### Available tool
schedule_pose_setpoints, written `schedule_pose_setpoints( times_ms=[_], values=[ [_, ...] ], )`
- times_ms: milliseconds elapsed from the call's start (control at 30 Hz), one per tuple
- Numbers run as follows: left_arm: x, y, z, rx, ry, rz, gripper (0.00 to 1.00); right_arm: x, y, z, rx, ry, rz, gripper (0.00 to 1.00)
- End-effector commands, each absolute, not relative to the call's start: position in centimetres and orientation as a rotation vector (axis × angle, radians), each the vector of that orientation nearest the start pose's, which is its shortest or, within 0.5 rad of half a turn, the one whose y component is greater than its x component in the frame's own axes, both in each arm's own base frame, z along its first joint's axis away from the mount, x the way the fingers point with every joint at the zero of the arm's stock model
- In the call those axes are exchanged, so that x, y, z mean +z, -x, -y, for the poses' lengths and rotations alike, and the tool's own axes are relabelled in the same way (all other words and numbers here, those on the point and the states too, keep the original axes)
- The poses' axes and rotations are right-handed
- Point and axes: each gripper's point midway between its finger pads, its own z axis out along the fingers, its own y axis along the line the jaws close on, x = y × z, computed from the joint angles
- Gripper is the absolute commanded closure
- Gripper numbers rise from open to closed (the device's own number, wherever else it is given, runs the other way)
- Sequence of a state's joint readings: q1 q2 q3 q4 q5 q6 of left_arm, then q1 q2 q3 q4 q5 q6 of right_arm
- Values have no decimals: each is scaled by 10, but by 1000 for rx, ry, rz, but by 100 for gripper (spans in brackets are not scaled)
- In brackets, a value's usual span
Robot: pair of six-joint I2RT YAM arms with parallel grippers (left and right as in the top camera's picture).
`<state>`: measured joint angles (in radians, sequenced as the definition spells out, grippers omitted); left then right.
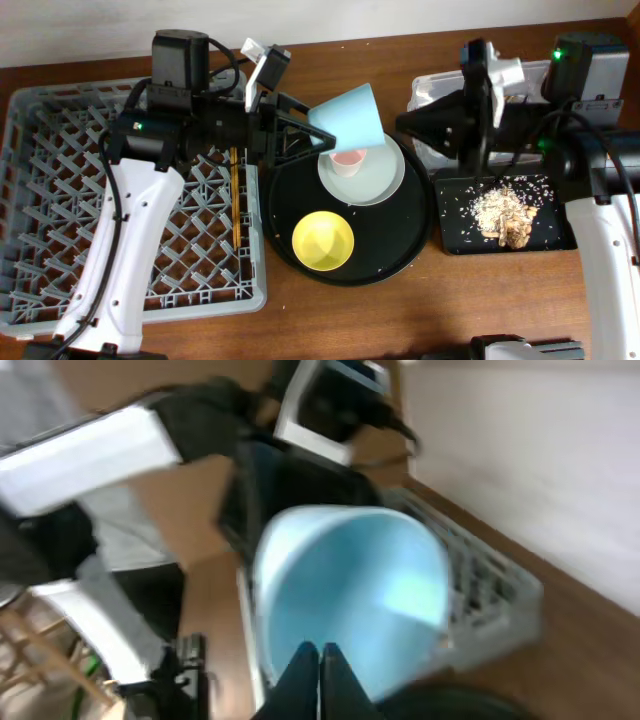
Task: Sort waste into correct bins and load items into the dishwasher rack
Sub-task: 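Lift the blue cup and hand it to the left gripper, then carry the blue cup with the left gripper and place it in the rack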
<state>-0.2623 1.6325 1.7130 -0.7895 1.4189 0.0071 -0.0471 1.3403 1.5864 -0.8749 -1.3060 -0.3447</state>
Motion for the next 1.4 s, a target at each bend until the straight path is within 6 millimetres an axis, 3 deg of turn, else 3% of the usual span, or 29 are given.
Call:
schedule_pose_setpoints(
  times_ms=[0,167,267,333,467,567,667,733,800,833,933,1067,1367],
  values=[
    [398,-291,254,-1741,-1011,-1736,50,408,-301,-146,1110,813,-1752,96],
    [398,-291,254,-1741,-1011,-1736,51,398,-292,-176,1182,896,-1758,96],
    [398,-291,254,-1740,-1010,-1736,51,373,-290,-197,1187,920,-1865,96],
    [398,-292,254,-1737,-1013,-1733,52,355,-293,-195,1122,890,-1975,96],
    [394,-300,250,-1686,-983,-1764,52,352,-293,-194,1118,879,-1995,96],
    [387,-316,240,-1608,-920,-1815,52,350,-306,-173,1066,801,-2023,95],
    [357,-353,206,-1379,-707,-2019,55,337,-316,-125,1010,595,-2147,96],
    [317,-382,164,-1072,-492,-2244,57,320,-320,-93,918,459,-2255,96],
    [283,-397,118,-745,-306,-2422,58,306,-320,-70,827,364,-2344,96],
    [269,-402,92,-562,-194,-2496,58,302,-319,-64,797,340,-2373,96],
    [256,-408,45,-228,11,-2555,58,295,-318,-62,794,328,-2393,96],
    [249,-421,28,-117,104,-2543,58,281,-314,-63,817,311,-2430,96],
    [196,-475,37,-165,125,-2551,58,235,-303,-65,871,299,-2517,96]
  ],
)
